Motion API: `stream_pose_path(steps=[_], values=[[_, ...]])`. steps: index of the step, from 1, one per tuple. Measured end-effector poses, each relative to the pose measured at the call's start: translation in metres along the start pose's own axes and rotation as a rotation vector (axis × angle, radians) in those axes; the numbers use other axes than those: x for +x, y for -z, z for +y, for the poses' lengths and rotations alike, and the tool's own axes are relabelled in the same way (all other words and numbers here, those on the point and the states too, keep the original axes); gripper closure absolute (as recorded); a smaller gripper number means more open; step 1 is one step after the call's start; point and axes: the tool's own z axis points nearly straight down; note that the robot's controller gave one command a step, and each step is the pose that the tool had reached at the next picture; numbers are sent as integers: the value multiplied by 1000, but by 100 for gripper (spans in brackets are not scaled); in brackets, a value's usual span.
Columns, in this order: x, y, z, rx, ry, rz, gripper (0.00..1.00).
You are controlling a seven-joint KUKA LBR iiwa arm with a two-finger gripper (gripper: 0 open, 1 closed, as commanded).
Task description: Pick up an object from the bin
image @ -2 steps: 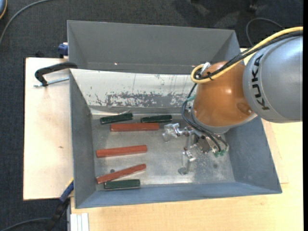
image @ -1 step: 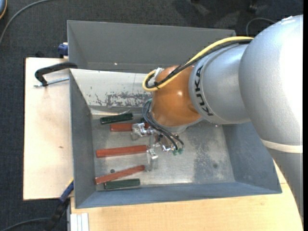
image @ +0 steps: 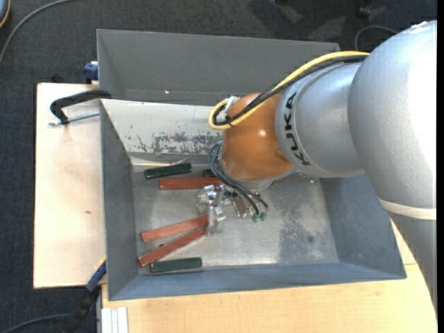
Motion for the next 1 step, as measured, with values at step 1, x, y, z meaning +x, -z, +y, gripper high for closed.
stream_pose_path(steps=[1], values=[[10, 161, -13, 1, 40, -9, 100]])
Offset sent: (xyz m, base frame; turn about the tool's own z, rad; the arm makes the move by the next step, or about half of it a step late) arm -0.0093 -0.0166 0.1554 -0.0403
